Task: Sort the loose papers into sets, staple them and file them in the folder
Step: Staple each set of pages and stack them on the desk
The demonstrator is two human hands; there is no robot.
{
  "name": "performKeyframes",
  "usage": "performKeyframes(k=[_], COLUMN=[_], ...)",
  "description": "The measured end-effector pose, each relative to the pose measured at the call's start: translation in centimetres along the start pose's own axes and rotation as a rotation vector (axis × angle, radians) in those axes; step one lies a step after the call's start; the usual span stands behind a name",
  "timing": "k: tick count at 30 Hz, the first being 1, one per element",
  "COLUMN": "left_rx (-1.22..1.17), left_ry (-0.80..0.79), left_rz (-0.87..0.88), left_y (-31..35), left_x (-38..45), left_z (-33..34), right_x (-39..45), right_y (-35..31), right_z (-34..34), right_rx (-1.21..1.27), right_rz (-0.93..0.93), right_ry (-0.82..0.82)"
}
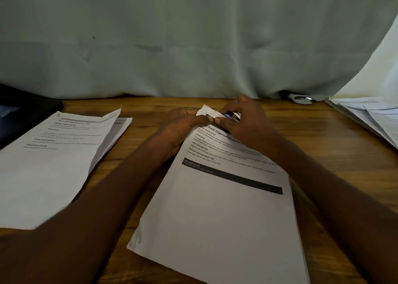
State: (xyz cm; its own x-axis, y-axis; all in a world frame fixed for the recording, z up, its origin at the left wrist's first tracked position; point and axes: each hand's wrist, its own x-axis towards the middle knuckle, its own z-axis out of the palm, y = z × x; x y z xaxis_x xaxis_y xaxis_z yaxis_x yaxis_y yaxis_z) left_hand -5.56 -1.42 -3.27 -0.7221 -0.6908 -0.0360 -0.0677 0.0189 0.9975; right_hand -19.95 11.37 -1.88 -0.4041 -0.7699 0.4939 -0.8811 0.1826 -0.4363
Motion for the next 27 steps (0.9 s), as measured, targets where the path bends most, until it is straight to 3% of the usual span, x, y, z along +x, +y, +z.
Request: performKeyframes(k=[20, 27], left_rx=[0.006, -0.111], left_ry=[-0.007, 0.001], left_rz=[0.053, -0.066], left_y=[0.05, 0.36], left_x=[-0.09, -0.14], left_z=[-0.07, -0.30], right_x=[-0.01, -0.53], right_y=[0.07, -0.67], right_z=[-0.65, 0.08], right_rx=[0.096, -0.011], right_rz=[-0.007, -0.011], right_ry=[-0.049, 0.145])
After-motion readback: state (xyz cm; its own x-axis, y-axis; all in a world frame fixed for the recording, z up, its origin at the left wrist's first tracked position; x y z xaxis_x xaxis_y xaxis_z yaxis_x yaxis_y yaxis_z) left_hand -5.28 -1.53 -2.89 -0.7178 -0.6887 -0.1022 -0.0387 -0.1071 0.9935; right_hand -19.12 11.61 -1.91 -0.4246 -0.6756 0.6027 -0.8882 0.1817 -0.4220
